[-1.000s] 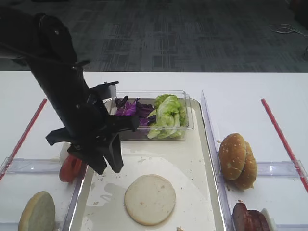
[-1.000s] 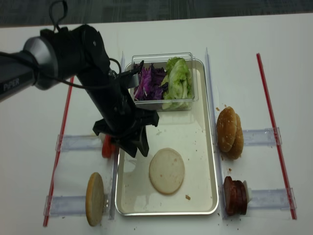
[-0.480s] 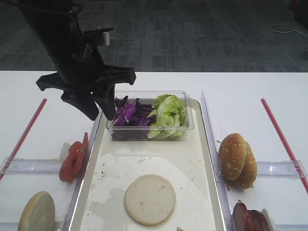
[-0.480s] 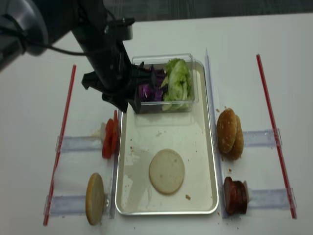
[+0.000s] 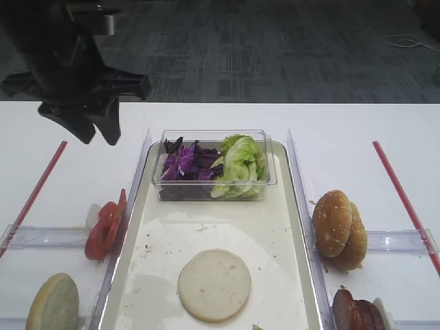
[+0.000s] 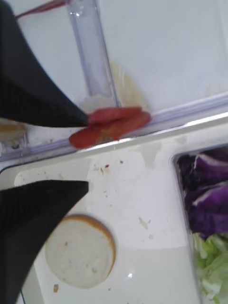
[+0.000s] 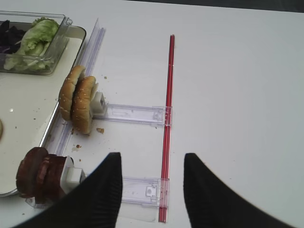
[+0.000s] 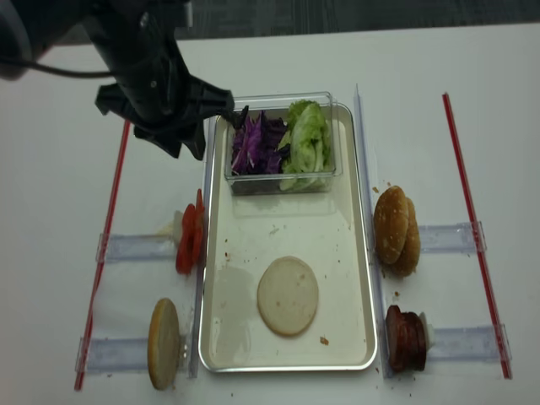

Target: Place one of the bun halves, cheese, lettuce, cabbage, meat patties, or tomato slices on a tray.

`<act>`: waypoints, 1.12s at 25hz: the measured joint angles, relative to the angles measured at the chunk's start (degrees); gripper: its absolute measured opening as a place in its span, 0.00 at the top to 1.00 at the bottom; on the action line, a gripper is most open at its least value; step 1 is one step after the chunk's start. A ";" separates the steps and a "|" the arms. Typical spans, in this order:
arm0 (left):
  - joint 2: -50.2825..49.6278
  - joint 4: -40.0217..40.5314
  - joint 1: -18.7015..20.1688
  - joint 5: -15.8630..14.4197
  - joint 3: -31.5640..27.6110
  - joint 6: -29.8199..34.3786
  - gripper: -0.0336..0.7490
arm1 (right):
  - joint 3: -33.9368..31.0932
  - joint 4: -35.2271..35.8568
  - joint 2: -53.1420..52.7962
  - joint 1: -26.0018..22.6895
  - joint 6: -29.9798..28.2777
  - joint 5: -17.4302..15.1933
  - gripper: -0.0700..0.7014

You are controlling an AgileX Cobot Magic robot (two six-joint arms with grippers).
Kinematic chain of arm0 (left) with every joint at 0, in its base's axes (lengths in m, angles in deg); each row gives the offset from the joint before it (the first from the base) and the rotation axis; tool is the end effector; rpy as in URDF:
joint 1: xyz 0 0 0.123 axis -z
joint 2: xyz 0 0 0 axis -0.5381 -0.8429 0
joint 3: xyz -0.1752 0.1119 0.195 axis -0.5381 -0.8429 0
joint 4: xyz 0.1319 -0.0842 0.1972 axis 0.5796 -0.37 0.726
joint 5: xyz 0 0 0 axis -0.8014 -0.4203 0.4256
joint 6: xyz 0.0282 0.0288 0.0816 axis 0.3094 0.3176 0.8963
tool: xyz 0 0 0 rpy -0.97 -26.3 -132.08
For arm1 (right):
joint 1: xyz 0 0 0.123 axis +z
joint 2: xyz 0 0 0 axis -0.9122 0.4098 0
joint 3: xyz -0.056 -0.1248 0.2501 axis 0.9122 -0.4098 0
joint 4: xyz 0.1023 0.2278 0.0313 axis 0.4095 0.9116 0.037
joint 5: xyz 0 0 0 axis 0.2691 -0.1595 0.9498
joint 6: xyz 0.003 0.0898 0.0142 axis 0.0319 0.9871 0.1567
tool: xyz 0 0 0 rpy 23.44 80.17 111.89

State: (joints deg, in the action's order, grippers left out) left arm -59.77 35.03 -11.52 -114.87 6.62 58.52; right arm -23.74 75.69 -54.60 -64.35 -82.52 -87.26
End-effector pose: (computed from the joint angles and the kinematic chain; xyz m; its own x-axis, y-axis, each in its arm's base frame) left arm 0.3119 -0.1250 0.3053 -0.9722 0.1094 -0.2072 0.1334 0.9854 -0.1057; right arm -0.0071 0.0052 0.2645 -0.5100 -0.0621 -0.8579 -0.1015 0.9948 -0.0116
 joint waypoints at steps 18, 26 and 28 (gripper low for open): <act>10.94 2.91 -16.06 -0.34 -8.81 7.51 0.59 | 0.00 0.00 0.00 0.00 0.00 -0.10 0.49; 25.53 2.91 -16.06 -0.45 -17.32 7.62 0.59 | 0.00 0.00 0.00 0.00 0.00 -0.10 0.49; 29.45 3.21 -16.06 -0.58 -20.45 7.62 0.59 | 0.00 0.00 0.00 0.00 0.00 -0.10 0.49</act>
State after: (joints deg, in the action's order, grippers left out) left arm -30.32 38.23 -27.58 -115.45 -13.82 66.14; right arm -23.74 75.69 -54.60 -64.35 -82.52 -87.36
